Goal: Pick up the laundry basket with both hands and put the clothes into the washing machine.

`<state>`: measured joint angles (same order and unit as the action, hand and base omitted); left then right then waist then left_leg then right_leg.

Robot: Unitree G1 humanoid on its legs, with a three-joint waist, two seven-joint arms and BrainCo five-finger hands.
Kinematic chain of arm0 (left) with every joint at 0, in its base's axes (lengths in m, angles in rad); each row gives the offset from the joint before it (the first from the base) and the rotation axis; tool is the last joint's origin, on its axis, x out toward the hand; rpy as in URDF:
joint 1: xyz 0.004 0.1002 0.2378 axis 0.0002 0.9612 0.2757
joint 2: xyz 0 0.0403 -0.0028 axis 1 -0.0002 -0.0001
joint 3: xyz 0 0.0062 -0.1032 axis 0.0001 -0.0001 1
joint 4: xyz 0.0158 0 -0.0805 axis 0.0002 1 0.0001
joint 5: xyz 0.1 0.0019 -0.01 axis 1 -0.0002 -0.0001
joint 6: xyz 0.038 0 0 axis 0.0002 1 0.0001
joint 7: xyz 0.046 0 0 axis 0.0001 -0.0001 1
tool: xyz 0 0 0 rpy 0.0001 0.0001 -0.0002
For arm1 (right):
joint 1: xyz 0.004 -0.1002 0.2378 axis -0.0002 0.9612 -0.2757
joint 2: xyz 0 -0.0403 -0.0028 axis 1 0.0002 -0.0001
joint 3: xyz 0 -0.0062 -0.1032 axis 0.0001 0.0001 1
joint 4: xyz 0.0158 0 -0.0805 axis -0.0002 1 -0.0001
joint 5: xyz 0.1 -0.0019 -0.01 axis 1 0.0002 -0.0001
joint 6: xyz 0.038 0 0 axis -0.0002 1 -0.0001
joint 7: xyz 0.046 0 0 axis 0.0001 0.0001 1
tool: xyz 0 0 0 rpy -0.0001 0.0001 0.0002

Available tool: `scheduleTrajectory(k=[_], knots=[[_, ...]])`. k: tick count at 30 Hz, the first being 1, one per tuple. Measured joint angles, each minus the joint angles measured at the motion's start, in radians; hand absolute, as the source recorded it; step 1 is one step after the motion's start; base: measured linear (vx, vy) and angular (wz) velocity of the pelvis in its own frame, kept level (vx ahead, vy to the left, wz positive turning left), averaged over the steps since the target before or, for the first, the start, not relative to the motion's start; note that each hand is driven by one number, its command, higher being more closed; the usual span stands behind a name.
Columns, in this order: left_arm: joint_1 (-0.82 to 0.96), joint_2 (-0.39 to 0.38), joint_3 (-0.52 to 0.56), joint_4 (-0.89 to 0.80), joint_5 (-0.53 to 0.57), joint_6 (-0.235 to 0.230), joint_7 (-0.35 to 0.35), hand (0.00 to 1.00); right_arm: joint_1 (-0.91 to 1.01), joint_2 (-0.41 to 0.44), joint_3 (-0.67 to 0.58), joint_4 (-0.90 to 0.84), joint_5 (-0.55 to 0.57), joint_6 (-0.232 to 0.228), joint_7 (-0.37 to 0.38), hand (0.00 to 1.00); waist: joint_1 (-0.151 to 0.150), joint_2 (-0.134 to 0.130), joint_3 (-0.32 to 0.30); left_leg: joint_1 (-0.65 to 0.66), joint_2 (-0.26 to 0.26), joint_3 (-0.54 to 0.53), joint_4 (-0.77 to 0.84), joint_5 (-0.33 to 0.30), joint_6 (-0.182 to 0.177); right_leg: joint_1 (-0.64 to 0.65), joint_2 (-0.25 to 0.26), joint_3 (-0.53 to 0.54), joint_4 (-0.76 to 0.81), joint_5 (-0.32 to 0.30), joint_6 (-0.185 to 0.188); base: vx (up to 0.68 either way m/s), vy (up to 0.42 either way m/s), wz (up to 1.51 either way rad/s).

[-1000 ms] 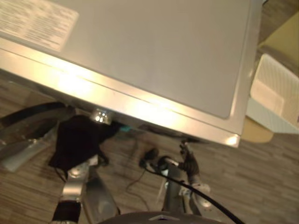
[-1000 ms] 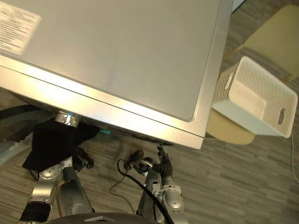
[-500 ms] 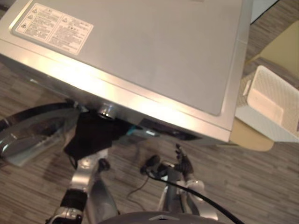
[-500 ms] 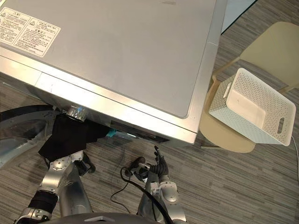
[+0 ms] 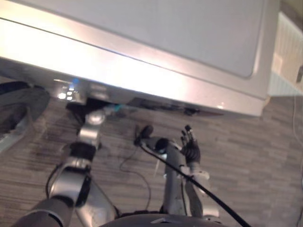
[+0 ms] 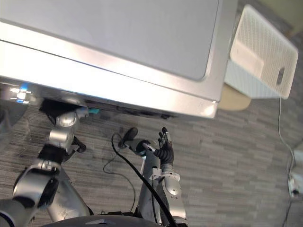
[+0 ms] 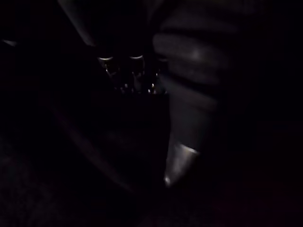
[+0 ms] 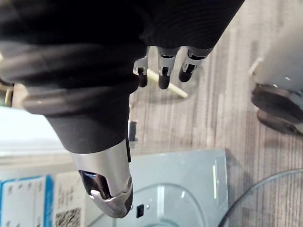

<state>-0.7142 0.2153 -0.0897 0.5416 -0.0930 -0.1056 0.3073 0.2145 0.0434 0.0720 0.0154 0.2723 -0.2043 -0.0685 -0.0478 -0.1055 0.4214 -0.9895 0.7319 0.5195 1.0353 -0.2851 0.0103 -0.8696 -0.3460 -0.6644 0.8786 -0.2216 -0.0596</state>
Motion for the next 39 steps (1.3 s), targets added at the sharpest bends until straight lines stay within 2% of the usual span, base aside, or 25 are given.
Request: scheduleTrajectory(k=[1, 2, 3, 4, 5, 8, 10, 11, 13, 15, 16, 17, 18, 20, 21, 22, 23, 24, 26, 30, 31, 32, 34, 35, 39], knots=[[-0.075, 0.01, 0.003, 0.024, 0.0, 0.007, 0.021, 0.0, -0.004, 0.001, 0.018, -0.01, 0.052, -0.012, 0.014, 0.0, -0.014, 0.004, 0.018, -0.034, 0.023, -0.009, 0.035, -0.022, 0.019, -0.03, -0.003, 0.004, 0.033, -0.006, 0.002, -0.05, 0.049, -0.32], [-0.125, 0.004, 0.005, 0.036, -0.001, 0.019, 0.033, 0.0, 0.014, -0.002, 0.034, -0.025, 0.084, -0.016, 0.028, 0.0, -0.032, 0.005, 0.023, -0.063, 0.032, -0.022, 0.072, -0.039, 0.039, -0.058, -0.037, 0.015, 0.168, -0.038, -0.023, -0.03, 0.02, -0.08], [-0.161, -0.001, 0.003, 0.036, -0.001, 0.023, 0.041, 0.0, 0.034, -0.004, 0.058, -0.032, 0.11, -0.017, 0.043, 0.0, -0.043, -0.006, 0.03, -0.082, 0.043, -0.041, 0.116, -0.049, 0.053, -0.051, -0.051, 0.046, 0.272, -0.08, -0.026, 0.01, -0.117, -0.04], [-0.208, 0.001, 0.001, 0.036, -0.002, 0.024, 0.057, 0.0, 0.043, -0.007, 0.097, -0.041, 0.137, -0.02, 0.056, 0.0, -0.031, -0.038, 0.039, -0.086, 0.062, -0.043, 0.15, -0.05, 0.038, -0.047, -0.032, 0.055, 0.254, -0.156, -0.009, 0.01, -0.154, -0.18], [-0.249, 0.001, 0.0, 0.041, -0.001, 0.025, 0.063, 0.0, 0.044, -0.008, 0.122, -0.052, 0.166, -0.03, 0.071, 0.0, -0.03, -0.046, 0.048, -0.099, 0.069, -0.045, 0.153, -0.043, 0.037, -0.056, -0.029, 0.048, 0.25, -0.171, -0.014, -0.02, -0.198, -0.37], [-0.37, 0.031, 0.006, 0.079, -0.002, 0.033, 0.095, 0.0, 0.11, -0.019, 0.206, -0.146, 0.24, -0.05, 0.118, 0.0, -0.036, -0.045, 0.056, -0.171, 0.102, -0.053, 0.147, -0.012, 0.041, -0.123, -0.003, 0.039, 0.254, -0.167, -0.023, -0.05, -0.148, -0.28], [-0.408, 0.058, 0.013, 0.078, -0.002, 0.047, 0.122, 0.0, 0.151, -0.023, 0.214, -0.198, 0.284, -0.055, 0.152, 0.0, -0.04, -0.045, 0.056, -0.2, 0.131, -0.05, 0.139, 0.009, 0.038, -0.156, 0.01, 0.017, 0.252, -0.162, -0.035, -0.04, -0.193, -0.44], [-0.411, 0.095, 0.009, 0.076, -0.001, 0.055, 0.138, 0.0, 0.17, -0.024, 0.217, -0.224, 0.299, -0.057, 0.163, 0.0, -0.037, -0.045, 0.056, -0.213, 0.16, -0.053, 0.143, 0.016, 0.034, -0.169, 0.032, 0.014, 0.25, -0.164, -0.038, -0.02, -0.234, -0.7], [-0.415, 0.203, 0.021, 0.075, -0.001, 0.081, 0.173, 0.0, 0.18, -0.025, 0.221, -0.253, 0.351, -0.074, 0.197, 0.0, -0.014, -0.05, 0.055, -0.254, 0.254, -0.089, 0.191, 0.016, 0.012, -0.207, 0.112, 0.03, 0.252, -0.182, -0.071, -0.03, -0.278, -1.02], [-0.469, 0.275, 0.011, 0.076, 0.024, 0.11, 0.212, 0.0, 0.176, -0.03, 0.218, -0.252, 0.406, -0.087, 0.2, 0.0, -0.011, -0.05, 0.055, -0.318, 0.297, -0.142, 0.226, 0.006, -0.012, -0.249, 0.145, 0.039, 0.274, -0.179, -0.084, -0.01, -0.22, -0.75], [-0.492, 0.291, -0.005, 0.076, 0.073, 0.124, 0.224, 0.0, 0.177, -0.039, 0.216, -0.251, 0.43, -0.09, 0.201, 0.0, -0.016, -0.05, 0.055, -0.336, 0.296, -0.152, 0.239, 0.005, -0.01, -0.263, 0.139, 0.042, 0.289, -0.184, -0.092, 0.0, -0.164, -0.28], [-0.523, 0.327, -0.061, 0.077, 0.174, 0.152, 0.247, 0.0, 0.165, -0.061, 0.212, -0.239, 0.453, -0.09, 0.203, 0.0, -0.018, -0.051, 0.055, -0.354, 0.296, -0.167, 0.271, -0.011, -0.006, -0.286, 0.129, 0.061, 0.329, -0.192, -0.099, -0.01, -0.059, 0.01], [-0.569, 0.364, -0.151, 0.076, 0.283, 0.186, 0.268, 0.0, 0.157, -0.069, 0.199, -0.237, 0.469, -0.094, 0.214, 0.0, -0.008, -0.051, 0.054, -0.364, 0.296, -0.165, 0.3, -0.03, -0.006, -0.315, 0.121, 0.083, 0.351, -0.204, -0.092, -0.02, -0.033, -0.04], [-0.623, 0.429, -0.274, 0.074, 0.469, 0.238, 0.277, 0.0, 0.132, -0.069, 0.193, -0.23, 0.471, -0.093, 0.222, 0.0, -0.011, -0.047, 0.049, -0.369, 0.291, -0.16, 0.319, -0.056, -0.008, -0.337, 0.112, 0.101, 0.357, -0.201, -0.079, -0.05, 0.034, -0.14], [-0.66, 0.477, -0.355, 0.061, 0.561, 0.249, 0.276, 0.0, 0.122, -0.068, 0.194, -0.234, 0.478, -0.094, 0.235, 0.0, -0.016, -0.045, 0.047, -0.37, 0.282, -0.152, 0.323, -0.073, -0.013, -0.348, 0.102, 0.106, 0.353, -0.203, -0.081, -0.04, 0.106, -0.16], [-0.68, 0.549, -0.443, 0.05, 0.733, 0.232, 0.255, 0.0, 0.1, -0.069, 0.196, -0.234, 0.491, -0.094, 0.247, 0.0, -0.026, -0.037, 0.043, -0.369, 0.272, -0.137, 0.325, -0.085, -0.001, -0.358, 0.077, 0.106, 0.381, -0.208, -0.076, 0.01, 0.119, -0.03], [-0.688, 0.586, -0.505, 0.022, 0.824, 0.222, 0.224, 0.0, 0.099, -0.069, 0.191, -0.234, 0.507, -0.095, 0.259, 0.0, -0.033, -0.032, 0.041, -0.368, 0.27, -0.132, 0.351, -0.1, 0.007, -0.355, 0.05, 0.128, 0.443, -0.221, -0.075, 0.12, 0.153, -0.01], [-0.695, 0.622, -0.555, -0.029, 0.893, 0.212, 0.195, 0.0, 0.097, -0.061, 0.18, -0.232, 0.514, -0.093, 0.263, 0.0, -0.028, -0.032, 0.029, -0.372, 0.268, -0.126, 0.381, -0.116, 0.013, -0.369, 0.044, 0.164, 0.452, -0.25, -0.056, 0.13, 0.111, 0.0], [-0.694, 0.635, -0.577, -0.06, 0.915, 0.198, 0.152, 0.0, 0.095, -0.055, 0.163, -0.23, 0.515, -0.089, 0.263, 0.0, -0.015, -0.014, 0.023, -0.372, 0.262, -0.108, 0.386, -0.121, 0.026, -0.386, 0.036, 0.173, 0.452, -0.242, -0.042, 0.09, 0.072, -0.03], [-0.669, 0.64, -0.535, -0.056, 0.968, 0.149, 0.119, 0.0, 0.116, -0.055, 0.115, -0.227, 0.513, -0.079, 0.266, 0.0, -0.017, -0.013, 0.023, -0.364, 0.257, -0.102, 0.39, -0.122, 0.029, -0.388, 0.035, 0.18, 0.452, -0.235, -0.039, 0.06, 0.002, -0.01], [-0.653, 0.621, -0.489, -0.041, 0.99, 0.154, 0.102, 0.0, 0.126, -0.054, 0.105, -0.227, 0.506, -0.08, 0.263, 0.0, -0.015, -0.014, 0.023, -0.353, 0.255, -0.088, 0.385, -0.122, 0.03, -0.389, 0.031, 0.181, 0.449, -0.234, -0.039, 0.09, -0.038, 0.04], [-0.634, 0.572, -0.39, 0.001, 0.989, 0.166, 0.087, 0.0, 0.131, -0.054, 0.101, -0.226, 0.506, -0.08, 0.261, 0.0, -0.015, -0.014, 0.025, -0.339, 0.249, -0.067, 0.371, -0.118, 0.033, -0.389, 0.029, 0.182, 0.437, -0.228, -0.038, 0.09, -0.044, 0.04], [-0.624, 0.51, -0.247, 0.056, 0.939, 0.216, 0.053, 0.0, 0.131, -0.049, 0.101, -0.226, 0.493, -0.08, 0.258, 0.0, -0.018, -0.015, 0.027, -0.32, 0.241, -0.041, 0.347, -0.107, 0.038, -0.386, 0.03, 0.181, 0.414, -0.213, -0.039, 0.06, -0.047, 0.03], [-0.624, 0.479, -0.126, 0.082, 0.872, 0.252, 0.019, 0.0, 0.132, -0.048, 0.102, -0.227, 0.46, -0.074, 0.257, 0.0, -0.023, -0.016, 0.037, -0.299, 0.236, -0.021, 0.325, -0.095, 0.041, -0.372, 0.034, 0.175, 0.389, -0.194, -0.049, 0.06, -0.064, 0.03], [-0.615, 0.421, 0.02, 0.071, 0.746, 0.257, 0.005, 0.0, 0.163, -0.047, 0.099, -0.236, 0.426, -0.052, 0.257, 0.0, -0.025, -0.019, 0.06, -0.269, 0.219, -0.013, 0.253, -0.056, 0.047, -0.304, 0.047, 0.125, 0.312, -0.165, -0.054, 0.06, -0.081, 0.09]])
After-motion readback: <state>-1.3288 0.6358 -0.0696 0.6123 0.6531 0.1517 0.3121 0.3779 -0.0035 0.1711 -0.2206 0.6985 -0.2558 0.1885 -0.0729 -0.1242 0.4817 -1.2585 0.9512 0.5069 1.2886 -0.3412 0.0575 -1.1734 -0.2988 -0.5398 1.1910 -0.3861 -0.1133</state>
